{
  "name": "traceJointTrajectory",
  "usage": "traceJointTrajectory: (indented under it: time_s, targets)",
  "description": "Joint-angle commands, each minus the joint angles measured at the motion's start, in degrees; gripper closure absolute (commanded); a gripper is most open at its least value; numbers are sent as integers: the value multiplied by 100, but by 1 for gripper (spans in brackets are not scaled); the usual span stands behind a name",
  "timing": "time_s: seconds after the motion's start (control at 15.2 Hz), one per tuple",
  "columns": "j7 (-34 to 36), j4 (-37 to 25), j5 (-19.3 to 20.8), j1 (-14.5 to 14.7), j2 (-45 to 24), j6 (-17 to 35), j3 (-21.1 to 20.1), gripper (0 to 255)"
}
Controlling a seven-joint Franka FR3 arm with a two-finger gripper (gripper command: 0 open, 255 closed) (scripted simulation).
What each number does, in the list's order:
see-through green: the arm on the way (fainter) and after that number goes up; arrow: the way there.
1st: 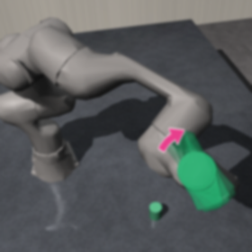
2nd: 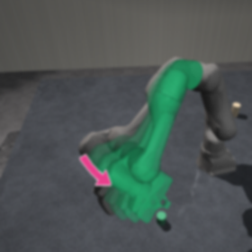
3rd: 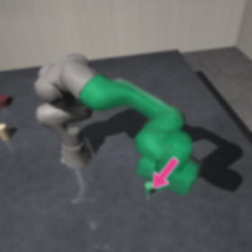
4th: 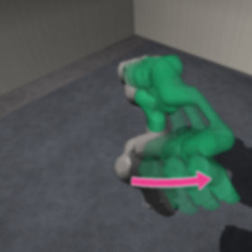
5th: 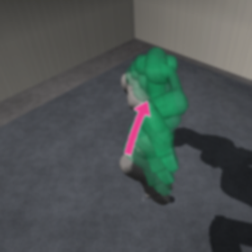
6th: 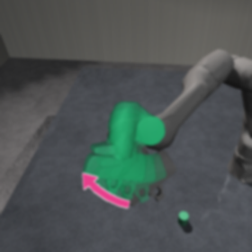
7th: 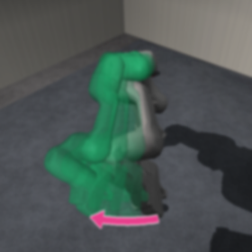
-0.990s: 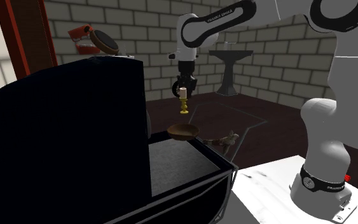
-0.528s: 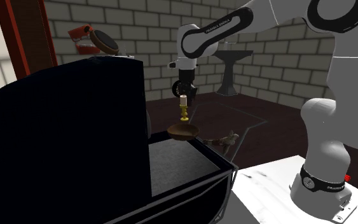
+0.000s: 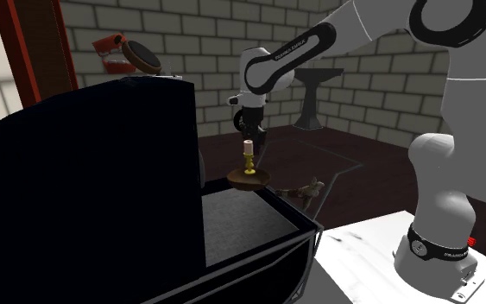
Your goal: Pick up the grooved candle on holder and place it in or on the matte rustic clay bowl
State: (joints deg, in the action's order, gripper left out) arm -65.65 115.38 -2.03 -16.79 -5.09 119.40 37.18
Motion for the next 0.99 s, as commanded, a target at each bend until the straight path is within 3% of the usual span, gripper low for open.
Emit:
traceJointTrajectory:
  time_s: [0.0, 0.4, 0.46, 0.79, 0.92]
  targets:
    - [-6, 70, -4, -1, -4, 75, 0, 255]
    - [-6, 69, -5, -2, -4, 75, 0, 255]
    - [-6, 69, -5, -2, -4, 75, 0, 0]
    - [-6, 69, -5, -2, -4, 75, 0, 0]
    - [75, -167, 111, 26, 157, -289, 4, 0]
